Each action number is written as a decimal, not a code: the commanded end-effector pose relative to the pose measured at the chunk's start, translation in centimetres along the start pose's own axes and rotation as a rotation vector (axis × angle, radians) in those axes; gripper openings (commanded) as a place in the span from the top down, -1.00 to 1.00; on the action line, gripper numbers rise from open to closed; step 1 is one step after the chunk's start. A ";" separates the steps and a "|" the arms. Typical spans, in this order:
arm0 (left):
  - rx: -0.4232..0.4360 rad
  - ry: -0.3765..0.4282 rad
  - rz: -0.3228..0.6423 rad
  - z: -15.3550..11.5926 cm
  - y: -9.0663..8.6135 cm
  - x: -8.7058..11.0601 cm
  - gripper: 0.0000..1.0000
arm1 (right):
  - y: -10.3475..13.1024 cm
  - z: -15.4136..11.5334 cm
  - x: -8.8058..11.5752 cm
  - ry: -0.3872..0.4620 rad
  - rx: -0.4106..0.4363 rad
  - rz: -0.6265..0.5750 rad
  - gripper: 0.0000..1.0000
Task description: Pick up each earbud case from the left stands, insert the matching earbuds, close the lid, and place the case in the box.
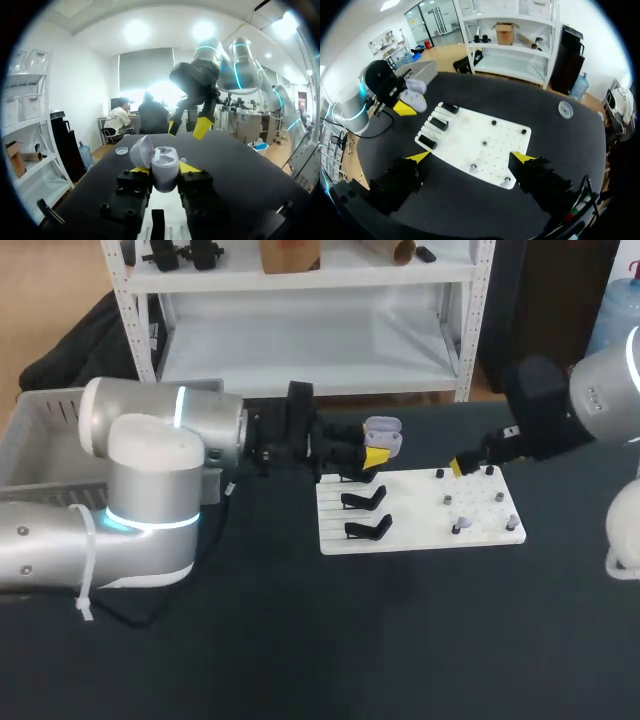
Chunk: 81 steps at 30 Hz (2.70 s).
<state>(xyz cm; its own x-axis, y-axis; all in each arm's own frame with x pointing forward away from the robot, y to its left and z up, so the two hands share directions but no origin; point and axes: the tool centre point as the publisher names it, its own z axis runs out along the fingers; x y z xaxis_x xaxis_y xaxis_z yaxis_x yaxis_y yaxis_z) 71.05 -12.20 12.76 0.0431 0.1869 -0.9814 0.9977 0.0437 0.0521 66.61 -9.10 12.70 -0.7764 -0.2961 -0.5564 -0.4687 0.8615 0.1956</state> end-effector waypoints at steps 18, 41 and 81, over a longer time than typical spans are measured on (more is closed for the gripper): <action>-0.023 -0.041 -0.079 -2.7 -1.2 0.1 1.00 | -2.2 -1.2 5.7 0.143 0.446 -0.081 -1.00; -0.023 -0.041 -0.079 -2.7 -1.2 0.1 1.00 | -4.8 2.2 7.2 0.305 0.764 -0.143 -0.56; -0.023 -0.041 -0.079 -2.7 -1.2 0.1 1.00 | -5.8 4.5 8.1 0.404 0.772 -0.068 0.11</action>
<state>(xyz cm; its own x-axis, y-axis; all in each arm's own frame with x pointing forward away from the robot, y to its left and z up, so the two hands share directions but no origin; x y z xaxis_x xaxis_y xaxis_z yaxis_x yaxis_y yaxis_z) 69.77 -9.63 13.17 -0.0346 0.1454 -0.9888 0.9967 0.0774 -0.0235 64.70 -14.71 3.56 -0.9144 -0.3563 -0.1920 -0.2172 0.8323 -0.5100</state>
